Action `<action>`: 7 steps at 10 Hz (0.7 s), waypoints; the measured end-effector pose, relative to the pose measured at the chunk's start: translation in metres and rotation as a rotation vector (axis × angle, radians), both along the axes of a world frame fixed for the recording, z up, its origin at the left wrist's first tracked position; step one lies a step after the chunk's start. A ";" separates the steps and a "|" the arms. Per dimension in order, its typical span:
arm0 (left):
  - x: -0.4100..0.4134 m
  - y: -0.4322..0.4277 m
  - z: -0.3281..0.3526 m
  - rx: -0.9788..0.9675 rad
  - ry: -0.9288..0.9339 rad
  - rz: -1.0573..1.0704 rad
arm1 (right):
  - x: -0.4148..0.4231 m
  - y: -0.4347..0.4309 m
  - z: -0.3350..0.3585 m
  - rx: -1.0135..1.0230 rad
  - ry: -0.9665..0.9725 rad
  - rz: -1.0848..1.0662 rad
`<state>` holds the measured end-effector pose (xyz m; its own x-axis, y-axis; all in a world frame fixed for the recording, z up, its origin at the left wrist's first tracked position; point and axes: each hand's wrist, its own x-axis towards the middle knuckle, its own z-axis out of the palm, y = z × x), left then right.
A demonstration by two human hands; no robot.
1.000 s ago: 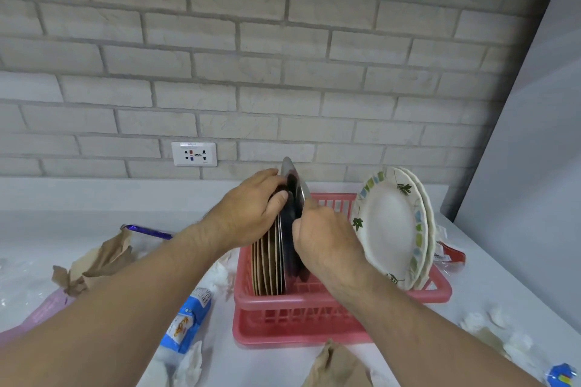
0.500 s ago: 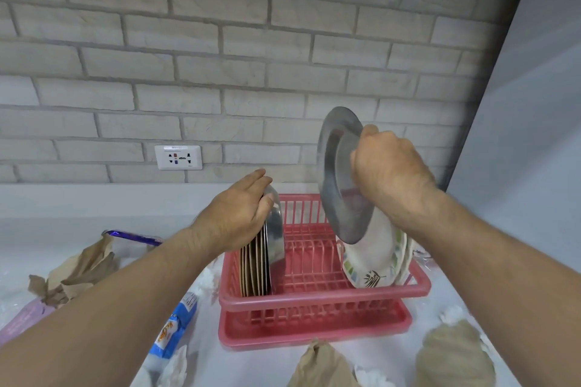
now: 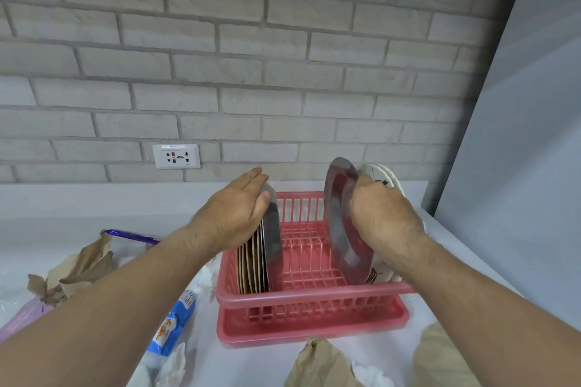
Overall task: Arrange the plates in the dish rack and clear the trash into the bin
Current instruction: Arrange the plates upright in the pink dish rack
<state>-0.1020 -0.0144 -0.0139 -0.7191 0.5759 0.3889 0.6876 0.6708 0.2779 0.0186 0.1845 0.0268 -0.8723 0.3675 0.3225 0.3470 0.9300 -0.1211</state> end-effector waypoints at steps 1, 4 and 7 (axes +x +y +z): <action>0.001 0.000 0.000 -0.005 0.003 0.004 | -0.002 0.001 -0.004 -0.008 -0.019 -0.013; -0.001 0.002 0.000 0.001 0.006 0.004 | -0.002 0.002 -0.003 0.028 -0.004 -0.060; -0.003 0.004 0.000 0.001 0.013 -0.001 | -0.010 0.008 -0.019 0.042 -0.160 -0.107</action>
<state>-0.1049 -0.0103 -0.0140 -0.7134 0.5765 0.3983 0.6918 0.6699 0.2695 0.0086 0.1928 0.0083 -0.8702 0.4505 0.1995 0.4563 0.8896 -0.0186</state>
